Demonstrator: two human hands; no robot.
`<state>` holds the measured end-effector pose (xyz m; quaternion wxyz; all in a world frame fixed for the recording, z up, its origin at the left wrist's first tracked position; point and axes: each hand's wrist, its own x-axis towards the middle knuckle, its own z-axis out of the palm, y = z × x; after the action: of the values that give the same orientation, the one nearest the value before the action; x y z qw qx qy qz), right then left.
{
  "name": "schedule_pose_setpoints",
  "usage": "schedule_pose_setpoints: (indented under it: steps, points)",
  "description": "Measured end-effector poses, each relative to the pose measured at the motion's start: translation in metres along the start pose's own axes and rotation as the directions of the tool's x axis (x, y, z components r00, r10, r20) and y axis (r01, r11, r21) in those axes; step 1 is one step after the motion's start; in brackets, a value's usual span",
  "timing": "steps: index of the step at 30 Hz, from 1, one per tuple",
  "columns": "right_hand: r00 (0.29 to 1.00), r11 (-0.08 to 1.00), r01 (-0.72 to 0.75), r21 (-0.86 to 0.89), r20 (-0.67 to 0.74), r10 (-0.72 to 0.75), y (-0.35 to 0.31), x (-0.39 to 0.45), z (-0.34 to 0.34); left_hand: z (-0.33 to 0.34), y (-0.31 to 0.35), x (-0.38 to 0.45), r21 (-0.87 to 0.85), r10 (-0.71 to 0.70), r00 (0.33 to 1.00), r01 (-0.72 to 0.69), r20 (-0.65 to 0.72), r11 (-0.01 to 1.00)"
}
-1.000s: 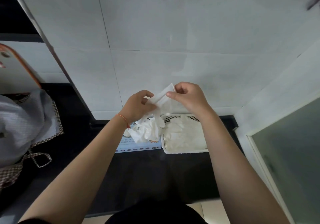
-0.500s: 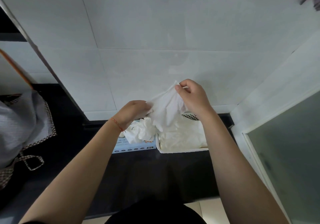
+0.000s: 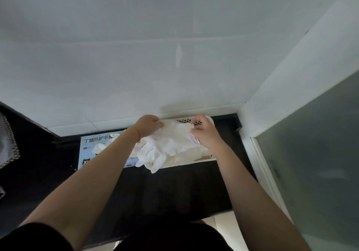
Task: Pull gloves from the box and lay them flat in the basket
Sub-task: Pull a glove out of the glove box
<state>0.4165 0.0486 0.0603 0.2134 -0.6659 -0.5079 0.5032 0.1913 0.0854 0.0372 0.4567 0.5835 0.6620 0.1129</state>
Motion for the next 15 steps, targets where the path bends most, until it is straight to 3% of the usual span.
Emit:
schedule_pose_setpoints:
  steps: [9, 12, 14, 15]
  points:
    - [0.997, 0.999, -0.022, -0.042, -0.08, 0.019, 0.049, 0.031, -0.031, 0.047, 0.021, 0.03, 0.316, 0.057, 0.98, 0.007, -0.193, 0.949]
    - [0.999, 0.989, -0.016, -0.145, -0.047, 0.009, 0.057, 0.037, -0.036, 0.07, 0.019, 0.018, 0.479, 0.346, 0.882, -0.165, -0.319, 0.862]
    - [1.0, 0.981, -0.009, -0.192, -0.014, 0.006, 0.06, 0.04, -0.035, 0.086, 0.015, 0.009, 0.561, 0.527, 0.803, -0.309, -0.28, 0.768]
    - [1.0, 0.977, -0.005, -0.214, -0.003, 0.005, 0.061, 0.041, -0.035, 0.094, 0.011, 0.006, 0.6, 0.561, 0.801, -0.347, -0.211, 0.721]
